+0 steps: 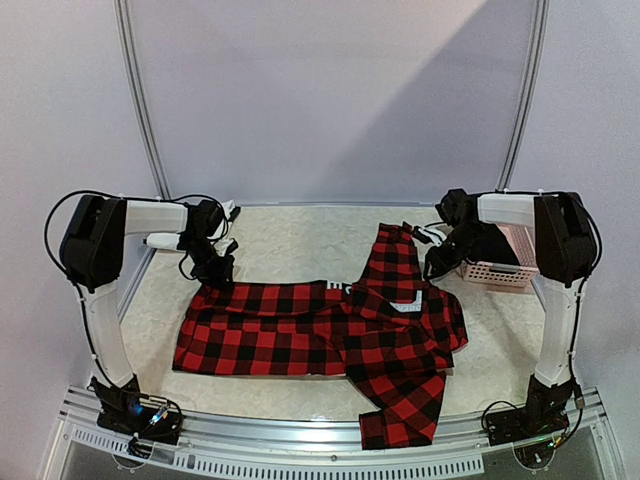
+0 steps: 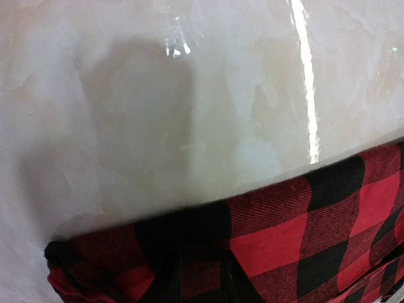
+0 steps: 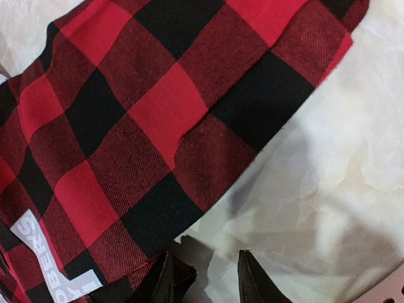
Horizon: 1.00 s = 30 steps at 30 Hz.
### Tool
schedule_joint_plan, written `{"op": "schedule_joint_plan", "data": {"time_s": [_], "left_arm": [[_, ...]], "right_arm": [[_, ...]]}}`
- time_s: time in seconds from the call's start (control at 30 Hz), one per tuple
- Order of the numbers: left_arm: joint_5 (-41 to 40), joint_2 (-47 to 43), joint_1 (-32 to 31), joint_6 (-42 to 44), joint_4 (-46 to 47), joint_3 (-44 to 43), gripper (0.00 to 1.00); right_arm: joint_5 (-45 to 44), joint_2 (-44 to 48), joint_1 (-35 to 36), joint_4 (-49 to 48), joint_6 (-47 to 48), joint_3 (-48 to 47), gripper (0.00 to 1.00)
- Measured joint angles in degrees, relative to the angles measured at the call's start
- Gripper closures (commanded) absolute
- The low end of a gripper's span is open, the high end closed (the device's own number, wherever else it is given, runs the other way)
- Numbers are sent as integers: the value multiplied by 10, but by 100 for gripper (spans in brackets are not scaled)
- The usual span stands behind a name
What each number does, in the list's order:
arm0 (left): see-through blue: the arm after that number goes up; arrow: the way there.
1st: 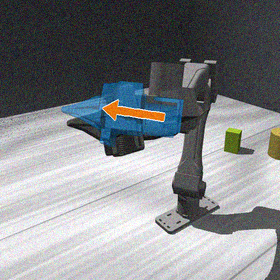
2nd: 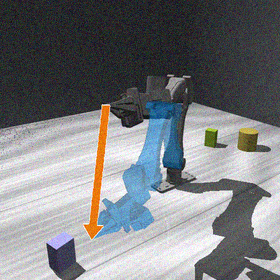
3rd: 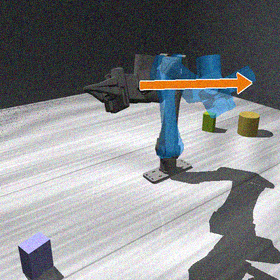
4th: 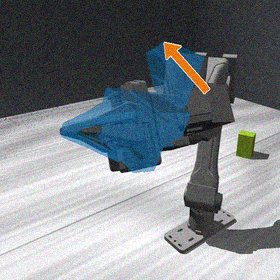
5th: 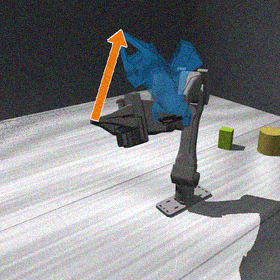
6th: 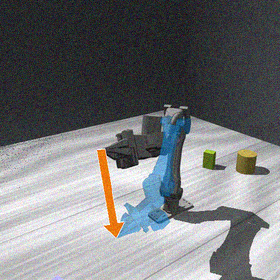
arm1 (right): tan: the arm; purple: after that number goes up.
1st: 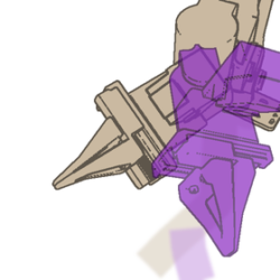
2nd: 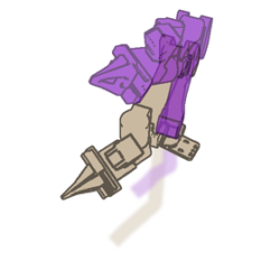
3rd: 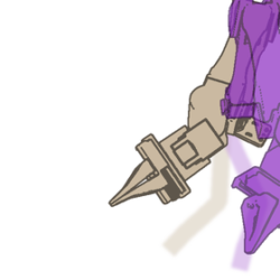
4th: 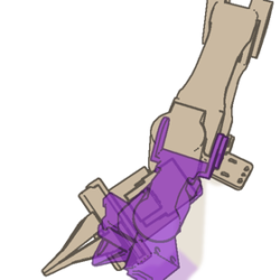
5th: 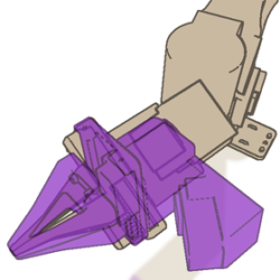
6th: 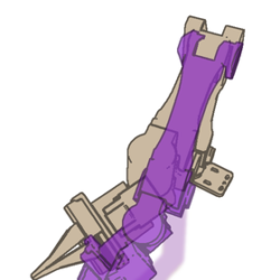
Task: Fold and stack the mixed laundry pile
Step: Adjust the rectangle-folded shirt at the center of the board.
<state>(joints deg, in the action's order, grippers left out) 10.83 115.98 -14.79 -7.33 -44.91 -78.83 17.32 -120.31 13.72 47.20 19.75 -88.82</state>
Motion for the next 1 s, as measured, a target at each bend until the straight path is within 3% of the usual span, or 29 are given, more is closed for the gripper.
{"op": "schedule_joint_plan", "data": {"time_s": [0.13, 0.43, 0.57, 0.67, 0.83, 1.0], "left_arm": [[-13, 3, 0, 0, -3, -3, 79], [-28, 10, 2, 0, -13, -15, 80], [-33, 7, 2, -1, -12, -14, 77], [-46, -7, 5, -4, -12, -5, 76], [-62, -48, 20, -15, 5, 13, 72], [-59, -61, 28, -31, 28, 20, 71]], "right_arm": [[8, -11, 0, -1, 0, 0, 77], [41, -17, 0, -4, 12, 8, 54], [48, -2, 0, -3, 21, 29, 52], [49, 0, 0, -1, 24, 33, 61], [39, 0, 0, -1, 28, 37, 99], [30, -1, 0, 1, 22, 38, 100]]}}
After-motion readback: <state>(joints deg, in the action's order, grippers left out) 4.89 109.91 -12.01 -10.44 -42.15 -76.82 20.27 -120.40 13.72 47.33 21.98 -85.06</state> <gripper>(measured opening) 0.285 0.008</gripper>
